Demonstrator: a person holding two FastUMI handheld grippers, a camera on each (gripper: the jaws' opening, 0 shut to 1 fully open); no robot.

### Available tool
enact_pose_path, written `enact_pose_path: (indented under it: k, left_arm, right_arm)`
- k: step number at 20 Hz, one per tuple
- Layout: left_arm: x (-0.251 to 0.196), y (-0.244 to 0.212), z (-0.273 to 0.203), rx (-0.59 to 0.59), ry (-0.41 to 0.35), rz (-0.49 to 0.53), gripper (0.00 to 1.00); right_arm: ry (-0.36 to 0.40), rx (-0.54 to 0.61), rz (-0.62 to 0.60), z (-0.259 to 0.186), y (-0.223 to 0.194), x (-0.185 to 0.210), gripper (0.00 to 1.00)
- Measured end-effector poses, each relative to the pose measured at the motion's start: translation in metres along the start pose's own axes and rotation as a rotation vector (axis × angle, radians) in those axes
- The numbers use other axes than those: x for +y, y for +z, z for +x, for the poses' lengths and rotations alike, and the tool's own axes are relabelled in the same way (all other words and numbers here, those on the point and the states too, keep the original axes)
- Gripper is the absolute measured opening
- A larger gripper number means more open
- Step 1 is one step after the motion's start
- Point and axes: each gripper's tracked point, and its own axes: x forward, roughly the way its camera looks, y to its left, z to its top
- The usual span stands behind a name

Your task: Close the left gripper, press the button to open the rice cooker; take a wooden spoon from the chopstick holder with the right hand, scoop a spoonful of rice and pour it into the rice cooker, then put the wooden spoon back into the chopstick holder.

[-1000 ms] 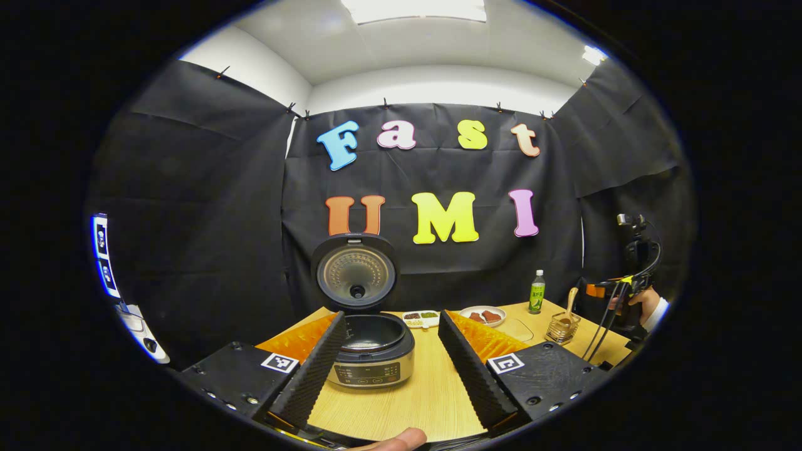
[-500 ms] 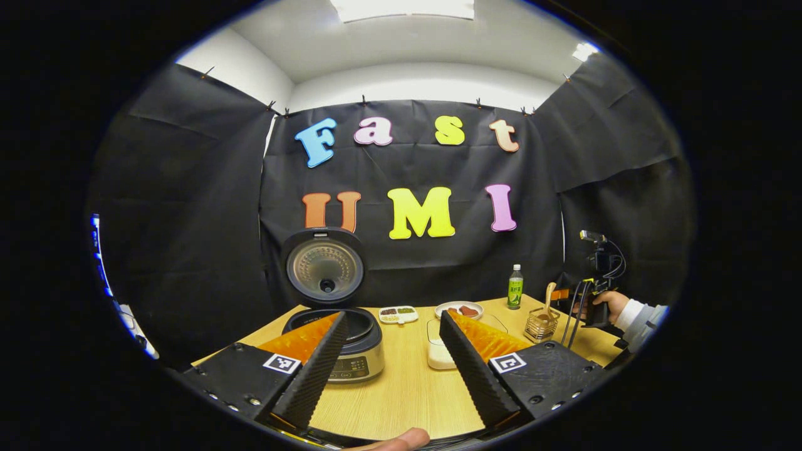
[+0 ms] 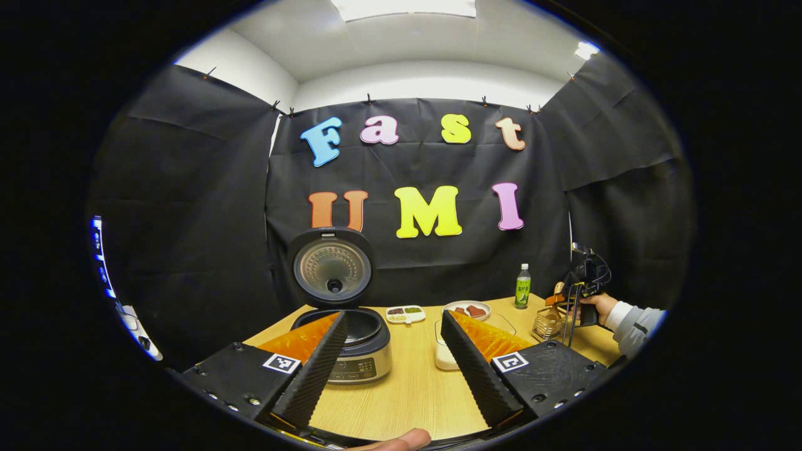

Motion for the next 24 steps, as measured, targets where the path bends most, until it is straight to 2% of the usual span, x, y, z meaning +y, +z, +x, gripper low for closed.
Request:
enact_pose_path:
  k: [1, 4, 6, 9, 15, 20, 24]
  left_arm:
    - [0.0, -0.001, 0.0, 0.0, 0.001, 0.008, 0.96]
    - [-0.004, -0.009, 0.005, 0.015, -0.003, 0.012, 0.96]
    - [-0.006, -0.011, 0.003, 0.023, -0.011, 0.008, 0.96]
    - [-0.009, -0.01, -0.001, 0.021, -0.025, 0.001, 0.96]
    - [0.001, -0.006, -0.015, 0.01, -0.012, -0.005, 0.96]
    - [0.015, -0.006, -0.027, 0.007, 0.002, -0.037, 0.96]
    - [0.018, -0.012, -0.036, 0.017, -0.019, 0.007, 0.96]
  right_arm:
    - [0.003, -0.004, 0.005, -0.001, 0.001, 0.001, 0.43]
    - [-0.015, -0.064, 0.034, -0.014, 0.01, 0.001, 0.17]
    - [-0.024, -0.085, 0.04, -0.021, 0.014, 0.003, 0.13]
    - [-0.046, -0.095, -0.002, -0.039, 0.018, 0.01, 0.12]
    - [-0.083, -0.239, -0.077, -0.086, 0.061, 0.034, 0.11]
    - [-0.077, -0.292, -0.11, -0.12, 0.075, 0.079, 0.11]
    - [-0.021, -0.297, -0.153, -0.133, 0.072, 0.137, 0.12]
